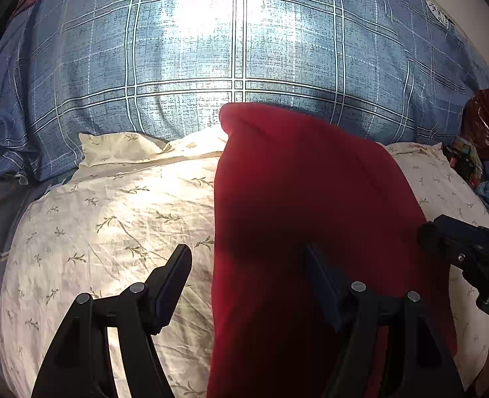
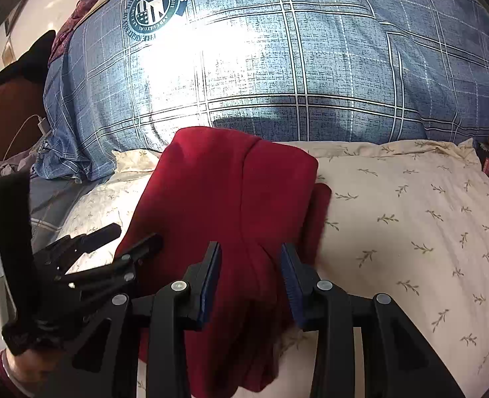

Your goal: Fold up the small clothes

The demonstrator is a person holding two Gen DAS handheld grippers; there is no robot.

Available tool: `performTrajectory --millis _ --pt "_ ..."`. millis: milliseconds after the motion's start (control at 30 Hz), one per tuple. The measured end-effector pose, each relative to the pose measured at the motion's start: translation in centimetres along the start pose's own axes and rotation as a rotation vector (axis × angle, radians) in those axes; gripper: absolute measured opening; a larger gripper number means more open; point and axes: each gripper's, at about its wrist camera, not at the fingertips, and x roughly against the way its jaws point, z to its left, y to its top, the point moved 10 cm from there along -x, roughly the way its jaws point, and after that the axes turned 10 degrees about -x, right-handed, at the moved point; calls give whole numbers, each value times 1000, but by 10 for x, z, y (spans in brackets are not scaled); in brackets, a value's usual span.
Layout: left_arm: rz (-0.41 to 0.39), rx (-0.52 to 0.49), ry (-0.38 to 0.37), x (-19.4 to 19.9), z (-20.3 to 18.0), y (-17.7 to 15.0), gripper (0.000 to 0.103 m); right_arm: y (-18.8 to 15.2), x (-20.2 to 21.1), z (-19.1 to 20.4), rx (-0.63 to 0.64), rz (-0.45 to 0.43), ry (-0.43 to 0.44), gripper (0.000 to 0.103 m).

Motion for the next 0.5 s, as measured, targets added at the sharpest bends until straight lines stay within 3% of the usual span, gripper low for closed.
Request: performTrajectory --millis 333,500 --pt "5 0 -1 -3 2 -2 75 -6 -36 -9 15 29 -65 36" --pt "7 6 -16 -3 3 -2 76 -6 -29 -13 -21 24 -14 38"
